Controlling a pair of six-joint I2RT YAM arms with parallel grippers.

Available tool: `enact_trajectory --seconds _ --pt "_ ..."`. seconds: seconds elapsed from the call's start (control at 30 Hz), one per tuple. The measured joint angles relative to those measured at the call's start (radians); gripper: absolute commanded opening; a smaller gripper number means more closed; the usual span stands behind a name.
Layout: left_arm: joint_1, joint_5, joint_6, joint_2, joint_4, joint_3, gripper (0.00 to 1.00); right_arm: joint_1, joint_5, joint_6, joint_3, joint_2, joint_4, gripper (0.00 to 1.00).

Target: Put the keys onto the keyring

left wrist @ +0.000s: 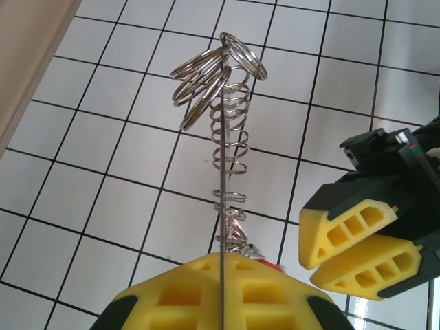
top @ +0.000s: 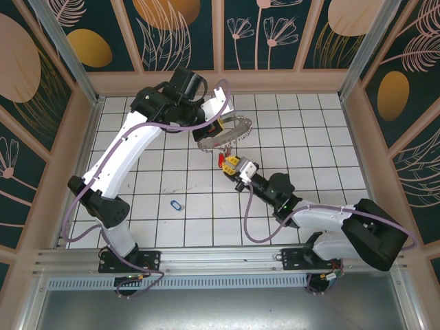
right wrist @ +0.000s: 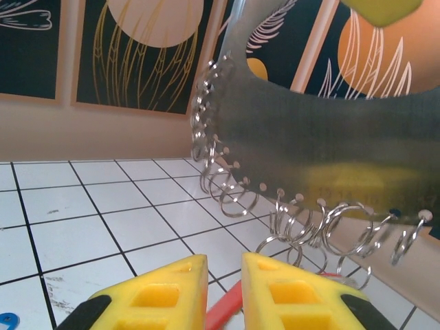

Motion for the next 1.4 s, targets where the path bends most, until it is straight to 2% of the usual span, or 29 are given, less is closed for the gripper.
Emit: enact_trajectory --seconds 0.47,0.73,1.13,1.4 --pt "-0.017 -0.016 0.002 0.002 -0.026 0.027 0.00 0.002 0.001 0.057 0.050 0.132 0.084 0.21" --pt "-0.020 -0.017 0.002 0.010 -0.030 0.027 0.00 0.003 0.060 0.079 0.088 0.212 0.118 0.22" --pt "-0.022 -0.020 0.002 0.010 -0.032 0.027 0.00 0.003 0.140 0.079 0.088 0.221 0.119 0.21" --pt "-0.023 -0.019 0.002 0.010 -0.032 0.027 0.00 0.003 0.150 0.079 0.088 0.221 0.139 0.19"
